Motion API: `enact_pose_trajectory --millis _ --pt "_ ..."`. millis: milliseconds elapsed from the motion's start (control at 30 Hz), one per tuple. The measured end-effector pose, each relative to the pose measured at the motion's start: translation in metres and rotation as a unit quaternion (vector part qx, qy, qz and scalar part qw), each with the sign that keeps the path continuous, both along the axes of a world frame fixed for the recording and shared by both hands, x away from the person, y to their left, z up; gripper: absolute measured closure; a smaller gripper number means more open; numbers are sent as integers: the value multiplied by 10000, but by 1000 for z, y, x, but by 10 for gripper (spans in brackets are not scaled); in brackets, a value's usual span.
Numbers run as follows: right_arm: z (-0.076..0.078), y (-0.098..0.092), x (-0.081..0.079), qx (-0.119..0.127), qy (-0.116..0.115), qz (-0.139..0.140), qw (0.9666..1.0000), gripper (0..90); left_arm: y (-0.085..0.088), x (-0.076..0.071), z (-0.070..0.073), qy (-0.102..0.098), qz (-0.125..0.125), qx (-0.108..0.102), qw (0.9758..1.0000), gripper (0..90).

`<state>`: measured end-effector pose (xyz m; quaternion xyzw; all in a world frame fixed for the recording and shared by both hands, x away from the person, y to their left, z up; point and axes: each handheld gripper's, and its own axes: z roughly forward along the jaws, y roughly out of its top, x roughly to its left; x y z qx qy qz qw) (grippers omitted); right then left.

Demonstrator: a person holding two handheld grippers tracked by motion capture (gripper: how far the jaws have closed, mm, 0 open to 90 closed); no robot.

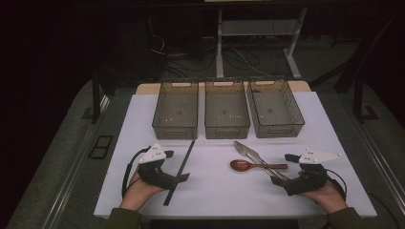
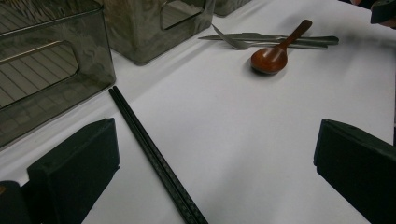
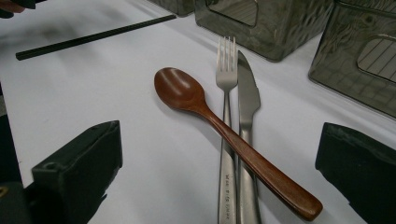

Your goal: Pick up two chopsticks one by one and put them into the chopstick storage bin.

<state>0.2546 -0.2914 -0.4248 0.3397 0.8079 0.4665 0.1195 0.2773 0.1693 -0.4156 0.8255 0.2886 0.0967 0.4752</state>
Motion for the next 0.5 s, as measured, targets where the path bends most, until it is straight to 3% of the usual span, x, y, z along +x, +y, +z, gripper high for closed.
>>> enact_pose_trajectory --millis 500 --pt "0 -2 0 68 -13 -5 10000 1 -1 -4 2 -47 86 67 9999 44"
